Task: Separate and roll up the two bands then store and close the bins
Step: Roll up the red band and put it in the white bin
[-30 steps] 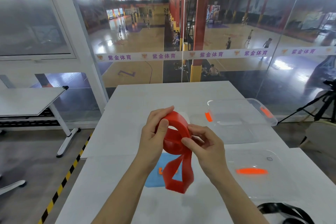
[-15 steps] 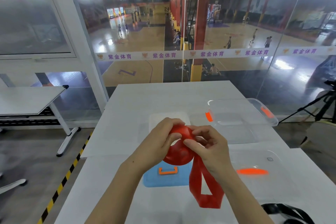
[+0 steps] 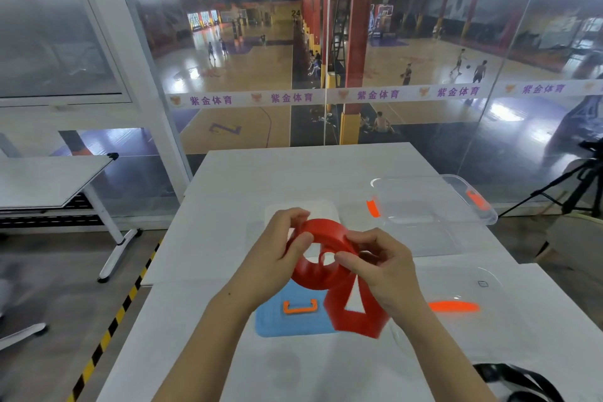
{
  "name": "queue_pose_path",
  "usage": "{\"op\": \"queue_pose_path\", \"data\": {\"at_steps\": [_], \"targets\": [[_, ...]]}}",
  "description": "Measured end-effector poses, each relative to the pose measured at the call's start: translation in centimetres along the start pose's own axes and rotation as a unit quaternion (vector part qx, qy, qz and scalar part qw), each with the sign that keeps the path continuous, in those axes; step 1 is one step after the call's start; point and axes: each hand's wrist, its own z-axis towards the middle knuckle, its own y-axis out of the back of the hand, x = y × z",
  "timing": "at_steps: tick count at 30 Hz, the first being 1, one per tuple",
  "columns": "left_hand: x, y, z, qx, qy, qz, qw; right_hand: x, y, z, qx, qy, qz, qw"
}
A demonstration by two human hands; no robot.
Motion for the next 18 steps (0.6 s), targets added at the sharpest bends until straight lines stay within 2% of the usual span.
{"op": "queue_pose_path", "data": {"at_steps": [2, 4, 7, 11, 13, 18], "targets": [[-0.3, -0.5, 0.1, 0.017, -0.014, 0.039, 0.999, 0.1, -0.3, 0.0, 0.012, -0.001, 0.005, 1.000], [-0.2, -1.2, 0.2, 0.021, -0.066, 0.083, 0.994, 0.2, -0.8, -0.1, 0.018, -0.004, 0.010, 1.000], [0.6, -1.7, 0.0, 0.005, -0.077, 0.035, 0.996, 0.1, -0.7, 0.1, 0.050, -0.011, 0.019, 0.999], [0.9, -1.4, -0.2, -0.117, -0.068, -0.060, 0.989, -0.8, 0.9, 0.5, 0.151, -0.029, -0.006, 0.988], [0.6, -0.6, 0.1, -0.172, -0.062, -0.097, 0.978, -1.7, 1.5, 0.6, 0.155, -0.044, -0.010, 0.987], [-0.6, 1.1, 0.7, -0.227, -0.024, -0.167, 0.959, -3.5, 1.2, 0.6, 0.189, -0.042, -0.105, 0.975]]}}
